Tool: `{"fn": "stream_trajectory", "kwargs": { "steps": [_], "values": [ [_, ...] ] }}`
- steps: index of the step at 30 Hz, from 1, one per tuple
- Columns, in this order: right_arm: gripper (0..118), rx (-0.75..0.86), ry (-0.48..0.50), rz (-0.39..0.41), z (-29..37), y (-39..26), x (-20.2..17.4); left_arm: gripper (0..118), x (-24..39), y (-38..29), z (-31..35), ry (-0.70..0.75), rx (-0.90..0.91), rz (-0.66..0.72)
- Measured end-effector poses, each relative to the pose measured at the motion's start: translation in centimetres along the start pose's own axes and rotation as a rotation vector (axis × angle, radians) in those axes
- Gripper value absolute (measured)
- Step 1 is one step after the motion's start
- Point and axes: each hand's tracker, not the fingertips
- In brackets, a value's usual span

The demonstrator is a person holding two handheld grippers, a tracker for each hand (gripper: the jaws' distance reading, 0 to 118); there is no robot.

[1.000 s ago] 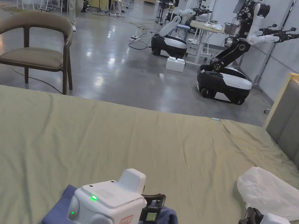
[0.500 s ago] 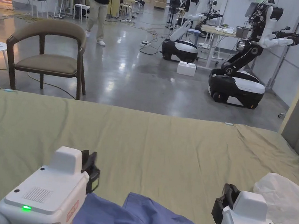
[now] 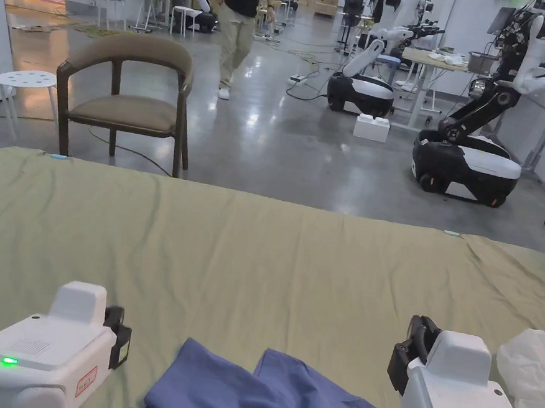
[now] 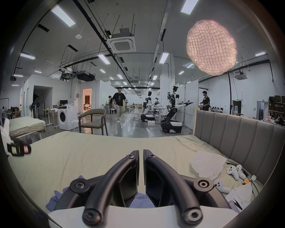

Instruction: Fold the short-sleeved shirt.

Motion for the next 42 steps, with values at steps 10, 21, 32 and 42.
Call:
{"fn": "stream_trajectory", "kwargs": {
  "steps": [10,21,32,42],
  "values": [
    [4,-0.082,-0.044,-0.001,0.4,-2.8,2.1,68,-1.8,-9.5,-6.4,-0.064,-0.503,0.091],
    [4,-0.157,-0.081,-0.007,1.2,-5.0,4.1,41,2.5,-13.4,-7.7,0.059,-0.595,-0.022],
    [68,-0.558,-0.026,-0.023,-0.3,-11.7,7.9,0,0.6,-12.8,-6.1,-0.094,-0.522,-0.021],
    [69,-0.845,0.040,-0.011,-3.0,-19.4,7.8,0,-0.2,-11.6,-4.7,-0.116,-0.441,-0.006]
  ]
}}
